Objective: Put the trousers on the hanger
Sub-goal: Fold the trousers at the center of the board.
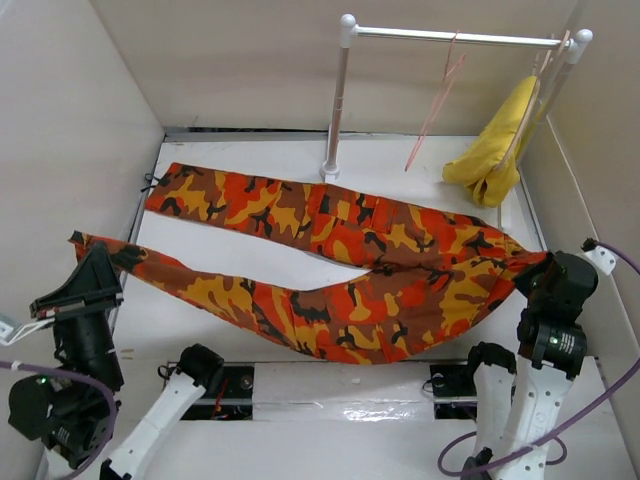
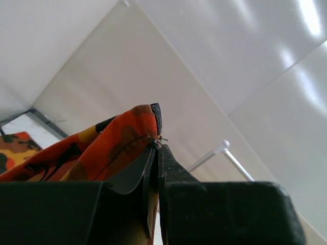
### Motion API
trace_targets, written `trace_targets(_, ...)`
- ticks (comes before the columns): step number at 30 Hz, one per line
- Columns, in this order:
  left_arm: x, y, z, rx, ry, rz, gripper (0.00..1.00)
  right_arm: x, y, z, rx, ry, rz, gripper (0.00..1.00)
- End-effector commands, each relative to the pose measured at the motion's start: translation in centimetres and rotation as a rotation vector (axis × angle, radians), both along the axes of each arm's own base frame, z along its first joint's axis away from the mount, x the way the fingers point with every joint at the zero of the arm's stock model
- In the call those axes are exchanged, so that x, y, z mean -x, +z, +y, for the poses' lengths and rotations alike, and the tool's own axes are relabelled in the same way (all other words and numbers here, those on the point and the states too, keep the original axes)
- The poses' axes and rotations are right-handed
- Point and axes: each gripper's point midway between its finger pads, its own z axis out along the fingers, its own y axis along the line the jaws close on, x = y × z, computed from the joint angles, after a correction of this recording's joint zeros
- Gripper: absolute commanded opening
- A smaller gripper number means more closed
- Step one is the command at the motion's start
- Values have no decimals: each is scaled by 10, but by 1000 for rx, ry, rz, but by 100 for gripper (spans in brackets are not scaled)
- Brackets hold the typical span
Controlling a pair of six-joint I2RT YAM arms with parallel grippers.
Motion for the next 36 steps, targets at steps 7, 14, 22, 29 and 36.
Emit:
trace_targets(7, -115, -53, -39, -81, 181, 368, 0, -42, 2, -9, 62, 77, 17, 0)
trace_targets(14, -206, -138, -35, -175, 417, 715, 0, -69, 9, -16, 48, 82, -20, 0)
trace_targets(22, -228, -129, 85, 49, 687, 790, 0, -86, 2, -21, 41, 77, -80, 0)
trace_targets(29, -255, -119, 119, 30, 756, 843, 0, -136, -2, -41, 5, 85, -66, 0)
trace_targets(36, -288, -134, 137, -30, 845, 926, 0, -176, -3, -65, 30, 64, -75, 0)
